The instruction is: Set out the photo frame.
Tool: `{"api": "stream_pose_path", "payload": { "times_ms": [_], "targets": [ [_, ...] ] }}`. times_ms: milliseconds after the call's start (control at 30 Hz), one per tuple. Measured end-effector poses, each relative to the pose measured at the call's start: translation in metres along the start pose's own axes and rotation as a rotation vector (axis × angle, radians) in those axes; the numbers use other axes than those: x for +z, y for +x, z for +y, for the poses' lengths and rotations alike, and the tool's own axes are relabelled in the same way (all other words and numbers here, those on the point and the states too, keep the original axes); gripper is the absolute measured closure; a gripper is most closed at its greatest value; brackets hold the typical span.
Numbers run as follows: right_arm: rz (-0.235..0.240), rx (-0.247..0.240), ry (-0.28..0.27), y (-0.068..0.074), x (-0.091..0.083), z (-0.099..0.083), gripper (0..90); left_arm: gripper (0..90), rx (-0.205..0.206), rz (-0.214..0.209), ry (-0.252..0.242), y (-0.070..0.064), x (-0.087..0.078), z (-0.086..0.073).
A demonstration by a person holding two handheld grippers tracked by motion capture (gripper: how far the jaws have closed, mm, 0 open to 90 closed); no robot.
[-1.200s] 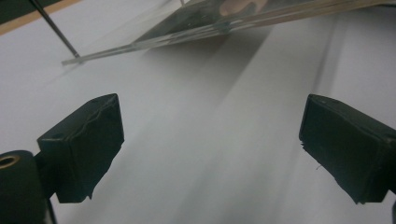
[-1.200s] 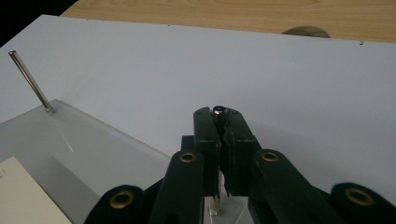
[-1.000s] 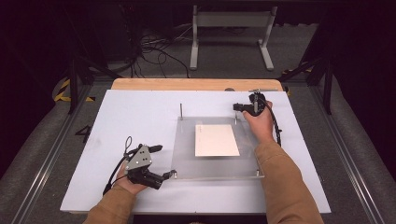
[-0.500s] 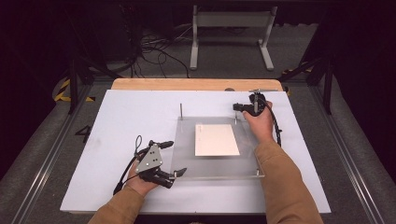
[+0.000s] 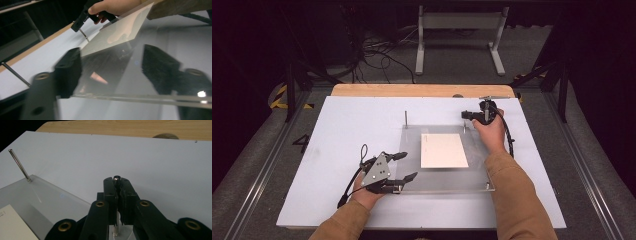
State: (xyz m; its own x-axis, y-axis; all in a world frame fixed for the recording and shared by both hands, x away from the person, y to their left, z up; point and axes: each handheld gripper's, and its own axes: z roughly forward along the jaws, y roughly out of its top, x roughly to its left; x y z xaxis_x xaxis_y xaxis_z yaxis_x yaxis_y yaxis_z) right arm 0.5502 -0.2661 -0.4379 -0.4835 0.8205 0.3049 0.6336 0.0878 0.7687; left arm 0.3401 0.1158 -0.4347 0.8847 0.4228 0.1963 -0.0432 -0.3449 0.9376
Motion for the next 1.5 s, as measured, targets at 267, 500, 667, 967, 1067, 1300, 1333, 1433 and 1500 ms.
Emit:
{"api": "stream_pose_path", "payload": {
  "times_ms": [267,500,667,967,1067,1300,1333,1433,1500],
  "targets": [
    [0.006,-0.005,-0.004,-0.001,0.0,-0.001,84.9,52.3,0.032,0.023,-0.001,-0.001,-0.001,0.002],
    [0.016,-0.004,0.003,0.0,-0.002,0.0,83.2,52.4,0.038,0.026,0.013,-0.001,-0.001,0.002],
    [-0.025,-0.039,0.004,0.003,-0.008,0.003,70.7,52.2,0.033,0.024,0.018,0.0,-0.001,0.003],
    [-0.019,-0.141,-0.07,0.006,-0.052,0.0,60.0,51.8,0.019,0.021,0.016,0.001,-0.001,0.004],
    [-0.013,-0.162,-0.082,0.011,-0.067,-0.006,59.9,51.6,0.018,0.02,0.022,0.002,-0.001,0.005],
    [0.016,-0.259,-0.158,0.031,-0.104,-0.025,61.1,51.3,0.011,0.019,0.024,0.002,-0.001,0.006],
    [0.023,-0.267,-0.16,0.033,-0.108,-0.028,62.4,51.3,0.01,0.019,0.024,0.002,-0.001,0.006],
    [0.077,-0.302,-0.157,0.043,-0.127,-0.042,64.4,51.2,0.008,0.02,0.03,0.002,-0.002,0.007],
    [0.072,-0.316,-0.154,0.047,-0.134,-0.051,63.5,51.1,0.006,0.023,0.031,0.001,-0.002,0.007]
  ]
}}
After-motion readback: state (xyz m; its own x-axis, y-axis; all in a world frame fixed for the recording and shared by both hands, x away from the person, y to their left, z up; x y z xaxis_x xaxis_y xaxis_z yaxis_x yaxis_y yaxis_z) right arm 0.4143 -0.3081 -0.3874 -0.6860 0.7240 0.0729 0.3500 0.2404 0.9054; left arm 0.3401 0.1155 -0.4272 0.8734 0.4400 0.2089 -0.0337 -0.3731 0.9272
